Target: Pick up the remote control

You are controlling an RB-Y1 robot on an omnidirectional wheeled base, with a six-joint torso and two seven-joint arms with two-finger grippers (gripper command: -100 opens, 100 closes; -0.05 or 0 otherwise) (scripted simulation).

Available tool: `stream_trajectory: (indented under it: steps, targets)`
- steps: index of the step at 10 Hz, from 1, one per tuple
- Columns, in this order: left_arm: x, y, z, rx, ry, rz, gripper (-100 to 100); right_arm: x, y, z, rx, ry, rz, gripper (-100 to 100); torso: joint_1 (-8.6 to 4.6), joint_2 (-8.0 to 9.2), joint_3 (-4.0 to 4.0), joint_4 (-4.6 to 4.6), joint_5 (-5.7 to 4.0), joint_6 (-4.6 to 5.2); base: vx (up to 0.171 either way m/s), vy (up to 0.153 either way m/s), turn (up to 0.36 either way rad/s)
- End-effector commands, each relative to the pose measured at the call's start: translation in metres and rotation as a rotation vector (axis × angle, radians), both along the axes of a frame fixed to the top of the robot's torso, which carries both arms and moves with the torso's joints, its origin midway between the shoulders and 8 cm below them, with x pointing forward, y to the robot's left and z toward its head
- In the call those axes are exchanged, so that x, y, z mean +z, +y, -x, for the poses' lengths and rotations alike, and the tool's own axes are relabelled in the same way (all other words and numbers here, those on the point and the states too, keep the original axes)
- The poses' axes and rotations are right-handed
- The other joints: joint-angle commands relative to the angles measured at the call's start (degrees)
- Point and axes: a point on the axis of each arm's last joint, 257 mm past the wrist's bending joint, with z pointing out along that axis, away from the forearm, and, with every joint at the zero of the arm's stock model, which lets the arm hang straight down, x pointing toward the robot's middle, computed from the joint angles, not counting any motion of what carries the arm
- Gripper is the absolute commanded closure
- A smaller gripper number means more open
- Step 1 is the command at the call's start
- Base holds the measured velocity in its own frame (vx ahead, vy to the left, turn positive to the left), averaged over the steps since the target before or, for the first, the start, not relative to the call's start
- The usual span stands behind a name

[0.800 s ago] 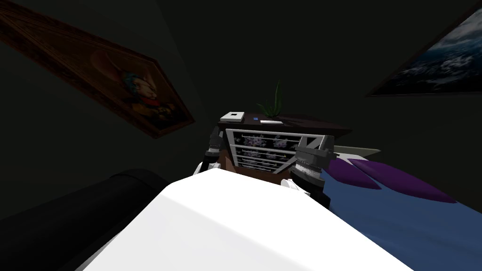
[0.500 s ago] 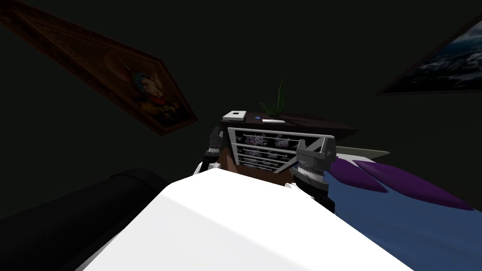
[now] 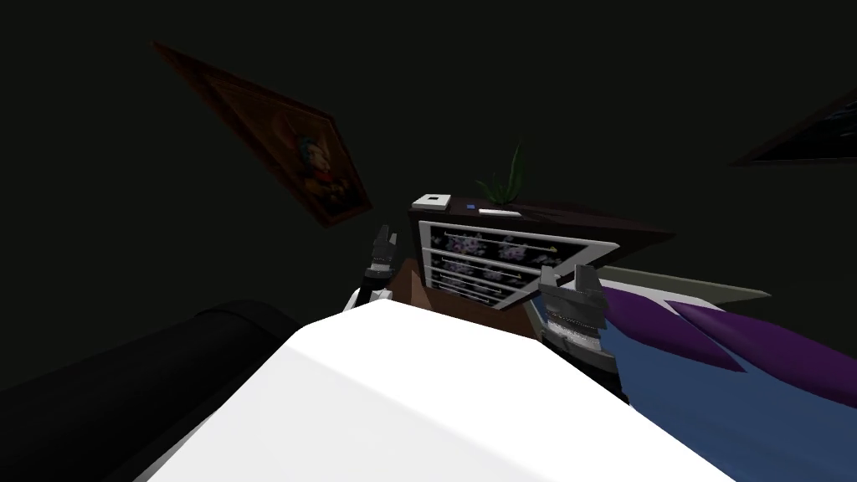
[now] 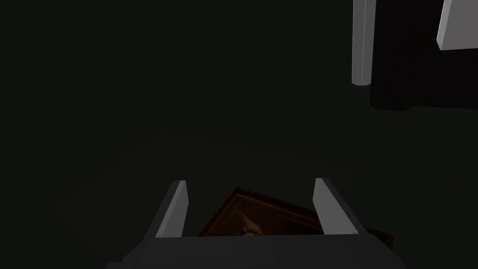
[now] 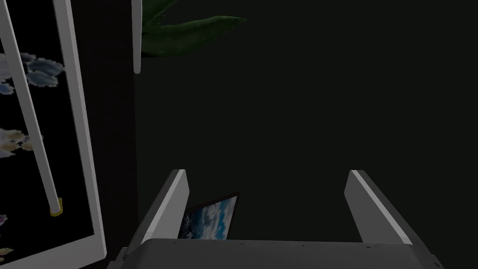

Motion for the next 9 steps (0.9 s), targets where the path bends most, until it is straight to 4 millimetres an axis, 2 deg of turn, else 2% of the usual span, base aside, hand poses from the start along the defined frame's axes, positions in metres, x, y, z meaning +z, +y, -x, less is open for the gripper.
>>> stream_trajectory:
  steps: [1, 2, 3, 4, 5, 6, 7, 8, 9]
  targets:
    - [0.0, 0.0, 0.0, 0.0, 0.0, 0.0, 0, -0.004, -0.01, 0.005, -0.021, 0.024, 0.028, -100, 0.0, 0.0, 0.0, 0.0, 0.0, 0.0, -0.144, 0.024, 0.082]
    - [0.0, 0.0, 0.0, 0.0, 0.0, 0.0, 0, -0.016, -0.02, 0.013, -0.042, 0.065, 0.063, -100, 0.0, -0.08, -0.03, 0.0, 0.0, 0.01, -0.116, 0.024, 0.26]
    - [0.0, 0.0, 0.0, 0.0, 0.0, 0.0, 0, -0.015, -0.023, 0.013, -0.048, 0.064, 0.069, -100, -0.02, -0.16, -0.08, -0.02, 0.0, -0.02, -0.081, 0.01, 0.085]
    - [0.0, 0.0, 0.0, 0.0, 0.0, 0.0, 0, -0.027, -0.034, 0.023, -0.073, 0.109, 0.108, -100, -0.07, -0.29, -0.15, -0.05, -0.02, 0.03, -0.083, 0.029, 0.166]
    - [0.0, 0.0, 0.0, 0.0, 0.0, 0.0, 0, -0.026, -0.036, 0.024, -0.078, 0.109, 0.112, -100, -0.03, -0.31, -0.17, -0.06, -0.01, -0.01, -0.067, 0.02, 0.108]
    - [0.0, 0.0, 0.0, 0.0, 0.0, 0.0, 0, -0.038, -0.046, 0.035, -0.1, 0.157, 0.15, -100, -0.06, -0.39, -0.21, -0.07, -0.01, 0.01, -0.078, 0.011, 0.241]
    - [0.0, 0.0, 0.0, 0.0, 0.0, 0.0, 0, -0.037, -0.05, 0.036, -0.108, 0.157, 0.158, -100, -0.09, -0.36, -0.2, -0.07, -0.02, -0.02, -0.087, 0.008, 0.144]
    - [0.0, 0.0, 0.0, 0.0, 0.0, 0.0, 0, -0.049, -0.061, 0.048, -0.13, 0.207, 0.2, -100, -0.11, -0.34, -0.18, -0.06, -0.02, 0.01, -0.097, 0.027, 0.269]
    - [0.0, 0.0, 0.0, 0.0, 0.0, 0.0, 0, -0.048, -0.064, 0.05, -0.139, 0.211, 0.208, -100, -0.07, -0.3, -0.16, -0.06, -0.02, -0.02, -0.074, 0.028, 0.137]
